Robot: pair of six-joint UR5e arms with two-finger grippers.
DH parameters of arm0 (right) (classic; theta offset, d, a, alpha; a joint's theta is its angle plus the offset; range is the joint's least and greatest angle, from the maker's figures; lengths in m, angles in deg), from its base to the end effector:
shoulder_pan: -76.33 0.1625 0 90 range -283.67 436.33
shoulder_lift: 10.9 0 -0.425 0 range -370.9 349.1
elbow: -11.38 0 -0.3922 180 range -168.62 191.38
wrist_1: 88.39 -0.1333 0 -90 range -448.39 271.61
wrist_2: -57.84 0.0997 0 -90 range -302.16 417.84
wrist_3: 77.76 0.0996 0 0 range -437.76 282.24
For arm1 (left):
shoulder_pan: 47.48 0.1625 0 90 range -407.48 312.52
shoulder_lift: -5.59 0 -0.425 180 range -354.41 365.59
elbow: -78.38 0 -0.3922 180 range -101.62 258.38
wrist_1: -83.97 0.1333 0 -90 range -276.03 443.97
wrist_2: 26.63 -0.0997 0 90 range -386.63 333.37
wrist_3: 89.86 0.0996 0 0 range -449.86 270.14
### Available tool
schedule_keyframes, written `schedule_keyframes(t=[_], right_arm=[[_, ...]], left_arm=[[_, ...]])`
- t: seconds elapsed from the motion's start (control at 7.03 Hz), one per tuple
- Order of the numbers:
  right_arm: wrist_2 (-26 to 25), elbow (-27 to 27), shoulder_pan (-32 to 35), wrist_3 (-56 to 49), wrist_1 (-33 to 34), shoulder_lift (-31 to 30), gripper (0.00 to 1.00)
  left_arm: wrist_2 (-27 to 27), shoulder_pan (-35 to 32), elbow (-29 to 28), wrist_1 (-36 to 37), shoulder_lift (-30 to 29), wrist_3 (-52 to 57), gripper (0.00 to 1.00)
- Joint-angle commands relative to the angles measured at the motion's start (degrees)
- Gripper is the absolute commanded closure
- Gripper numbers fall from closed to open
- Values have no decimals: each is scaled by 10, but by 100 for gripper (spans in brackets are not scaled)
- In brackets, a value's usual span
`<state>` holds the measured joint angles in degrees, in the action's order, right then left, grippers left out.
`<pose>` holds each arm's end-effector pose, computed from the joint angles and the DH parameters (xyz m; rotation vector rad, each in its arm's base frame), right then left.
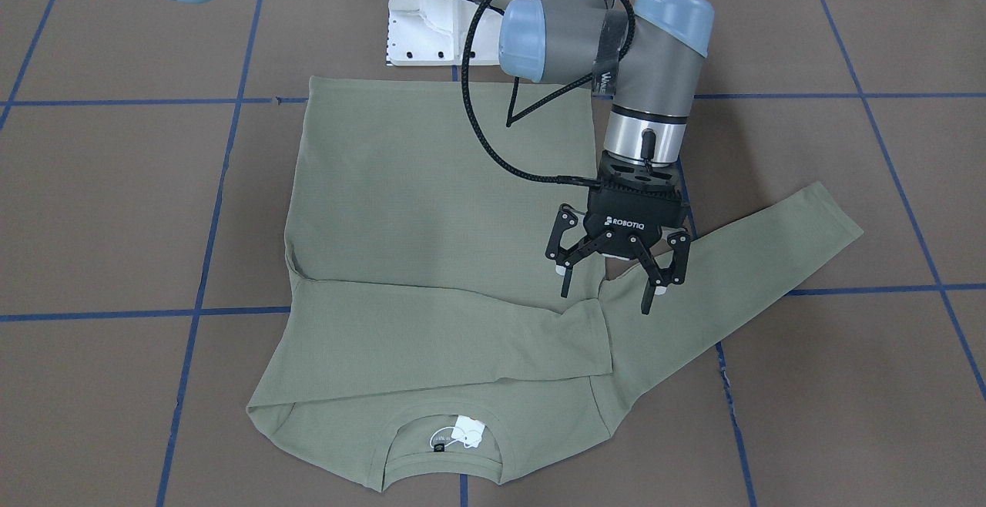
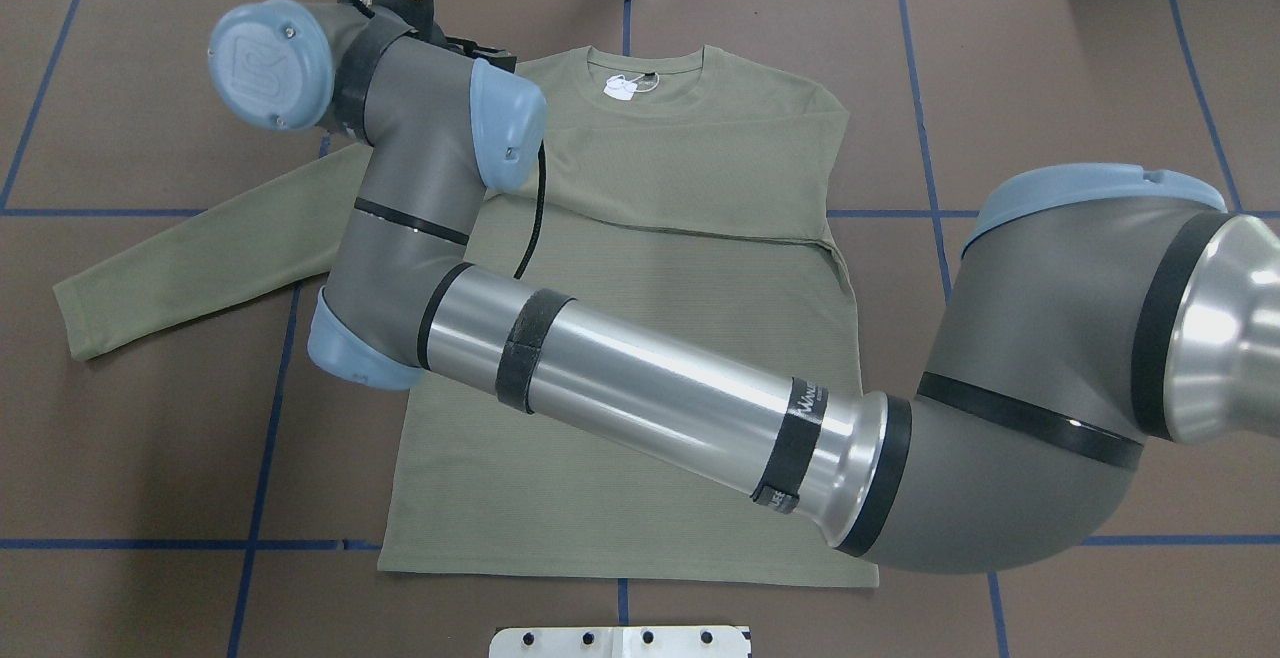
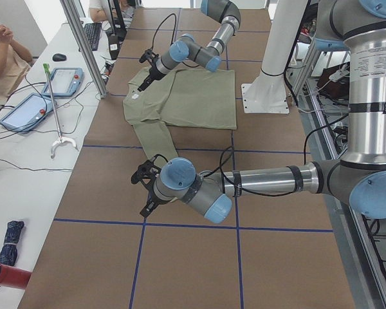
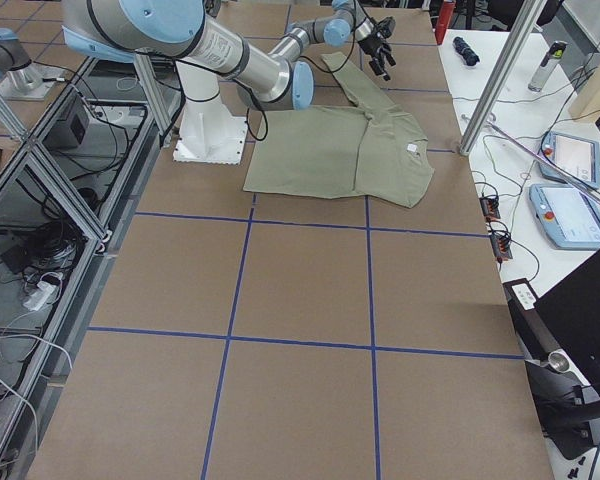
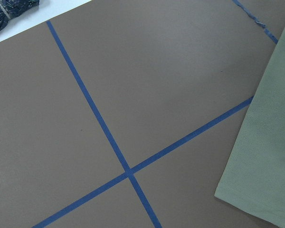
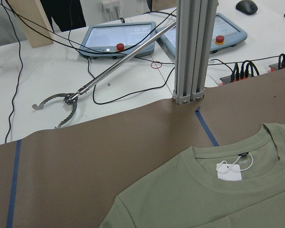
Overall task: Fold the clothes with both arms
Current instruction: 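Release the sleeve and withdraw the right gripper away from the shirt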
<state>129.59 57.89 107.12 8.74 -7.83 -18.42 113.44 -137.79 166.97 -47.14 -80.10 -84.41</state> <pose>-0.6572 -0.5831 -0.0405 0.5407 -0.7228 0.5786 -0.0595 -0.4763 0.6198 0.6206 0.8171 0.3514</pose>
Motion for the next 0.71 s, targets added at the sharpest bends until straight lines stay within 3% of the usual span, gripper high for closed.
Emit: schedule_keyframes(t=[0.0, 0.28, 0.43, 0.57], right_arm=[[197, 119, 74, -71, 27, -68, 0], [329, 263, 158, -206, 111, -168, 0], [395, 361, 214, -306, 139, -256, 0], [460, 456, 275, -401, 151, -364, 0]], left_arm=[[-2, 1, 8, -96, 4, -2, 0], [-22, 50, -2, -119, -4, -90, 0], [-75, 83, -1, -155, -2, -150, 0], [-94, 130, -1, -200, 3, -232, 0]])
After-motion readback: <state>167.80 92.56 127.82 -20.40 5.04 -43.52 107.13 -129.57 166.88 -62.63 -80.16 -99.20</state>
